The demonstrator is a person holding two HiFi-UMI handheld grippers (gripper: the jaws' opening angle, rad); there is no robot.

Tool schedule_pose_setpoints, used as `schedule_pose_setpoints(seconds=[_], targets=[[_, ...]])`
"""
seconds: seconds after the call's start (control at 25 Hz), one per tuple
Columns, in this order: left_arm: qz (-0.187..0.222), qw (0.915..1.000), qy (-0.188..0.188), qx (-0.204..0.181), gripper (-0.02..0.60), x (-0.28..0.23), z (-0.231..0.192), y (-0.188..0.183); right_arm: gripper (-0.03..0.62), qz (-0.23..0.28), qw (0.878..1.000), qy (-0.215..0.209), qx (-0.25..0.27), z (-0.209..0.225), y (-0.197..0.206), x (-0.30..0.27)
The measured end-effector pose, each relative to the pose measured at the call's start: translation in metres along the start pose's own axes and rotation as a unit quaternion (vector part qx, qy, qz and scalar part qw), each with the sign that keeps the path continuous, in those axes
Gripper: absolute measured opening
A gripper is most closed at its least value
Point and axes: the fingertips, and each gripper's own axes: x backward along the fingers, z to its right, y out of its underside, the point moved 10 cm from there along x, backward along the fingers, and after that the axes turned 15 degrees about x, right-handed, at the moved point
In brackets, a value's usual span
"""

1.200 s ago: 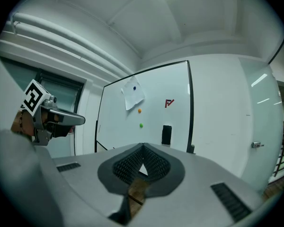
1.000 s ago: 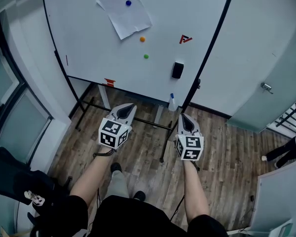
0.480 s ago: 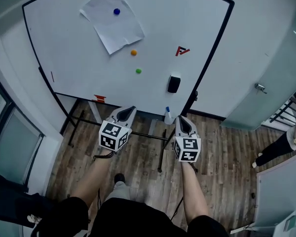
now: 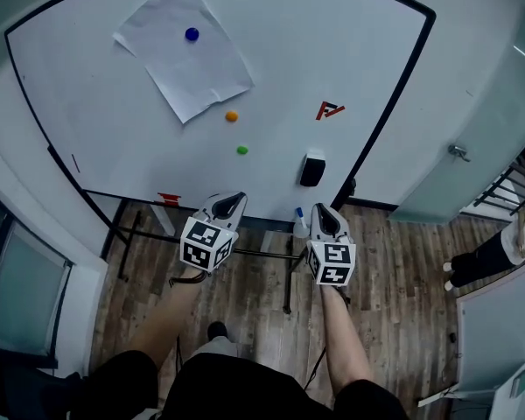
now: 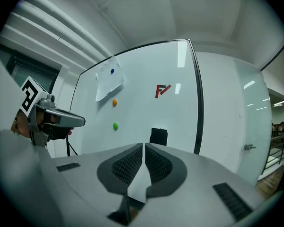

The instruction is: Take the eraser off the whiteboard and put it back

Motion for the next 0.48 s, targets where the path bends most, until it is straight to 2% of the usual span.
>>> schedule_pose_setpoints(seconds=[0.16, 0.2, 0.24, 0.28, 0.48], targets=[[-0.012, 0.9998, 0.016, -0.004, 0.019, -0.016, -0.017, -0.003, 0.036, -0.004, 1.0, 0.007, -0.018, 0.001, -0.001, -0.023], [-0.015, 0.9997, 0.02, -0.006, 0.019, -0.02, -0.021, -0.003, 0.089, -0.006, 1.0, 0.007, -0.024, 0.001, -0.001, -0.029], [-0.018, 0.9995, 0.024, -0.007, 0.019, -0.024, -0.025, -0.004, 0.172, -0.009, 1.0, 0.006, -0.029, 0.002, 0.0, -0.035], [-0.02, 0.9994, 0.028, -0.008, 0.019, -0.028, -0.029, -0.004, 0.198, -0.014, 0.999, 0.006, -0.034, 0.002, 0.001, -0.041], [-0.03, 0.9982, 0.049, -0.012, 0.019, -0.047, -0.046, -0.006, 0.235, -0.03, 0.998, 0.02, -0.046, 0.002, 0.004, -0.067]])
